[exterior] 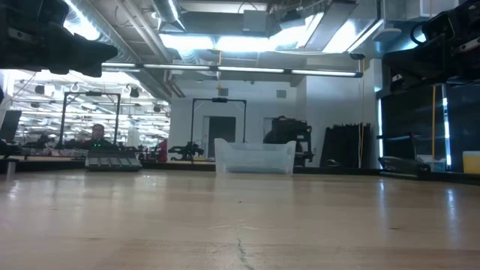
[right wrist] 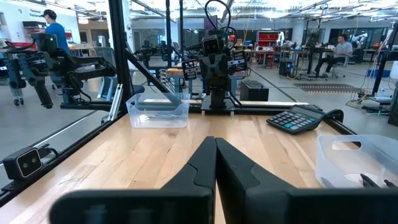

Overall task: Sort crayons/erasers/pens/pencils in bins
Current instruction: Return to Home Position

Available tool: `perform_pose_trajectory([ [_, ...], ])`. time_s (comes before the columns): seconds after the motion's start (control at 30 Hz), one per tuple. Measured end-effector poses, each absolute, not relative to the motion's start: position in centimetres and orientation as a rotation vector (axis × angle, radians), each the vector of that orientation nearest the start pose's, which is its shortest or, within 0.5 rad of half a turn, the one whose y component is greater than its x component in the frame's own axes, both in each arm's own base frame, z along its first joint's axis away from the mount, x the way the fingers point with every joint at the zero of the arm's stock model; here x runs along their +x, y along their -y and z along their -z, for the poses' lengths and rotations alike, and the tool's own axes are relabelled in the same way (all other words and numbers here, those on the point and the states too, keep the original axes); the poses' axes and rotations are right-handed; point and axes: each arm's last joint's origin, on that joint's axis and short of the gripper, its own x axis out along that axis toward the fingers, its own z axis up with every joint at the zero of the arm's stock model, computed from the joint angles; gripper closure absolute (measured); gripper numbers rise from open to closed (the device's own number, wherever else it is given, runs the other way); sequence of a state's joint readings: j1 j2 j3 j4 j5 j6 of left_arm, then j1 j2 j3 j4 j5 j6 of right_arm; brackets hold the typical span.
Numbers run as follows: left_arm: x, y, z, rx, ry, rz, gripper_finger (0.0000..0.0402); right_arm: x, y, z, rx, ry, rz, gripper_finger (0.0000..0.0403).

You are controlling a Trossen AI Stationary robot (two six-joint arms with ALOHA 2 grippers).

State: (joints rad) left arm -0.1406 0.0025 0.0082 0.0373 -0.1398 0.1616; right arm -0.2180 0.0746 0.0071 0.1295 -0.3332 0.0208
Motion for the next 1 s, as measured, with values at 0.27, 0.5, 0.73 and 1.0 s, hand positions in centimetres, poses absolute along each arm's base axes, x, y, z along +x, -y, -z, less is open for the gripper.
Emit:
perform_pose_trajectory([
  [0.27, 9.66, 0.96, -16.97, 0.156, 0.043, -0.003, 0.0393, 9.98, 1.24, -17.24, 0.002, 0.059, -0.115, 0.0392],
  [0.5, 9.66, 0.96, -16.97, 0.155, 0.043, -0.003, 0.0401, 9.98, 1.24, -17.25, 0.002, 0.059, -0.115, 0.0392],
  [0.73, 9.66, 0.96, -16.97, 0.156, 0.043, -0.003, 0.0393, 9.98, 1.24, -17.25, 0.004, 0.059, -0.116, 0.0392],
  [1.0, 9.66, 0.96, -16.97, 0.155, 0.043, -0.003, 0.0378, 9.98, 1.24, -17.25, 0.002, 0.059, -0.115, 0.0392],
])
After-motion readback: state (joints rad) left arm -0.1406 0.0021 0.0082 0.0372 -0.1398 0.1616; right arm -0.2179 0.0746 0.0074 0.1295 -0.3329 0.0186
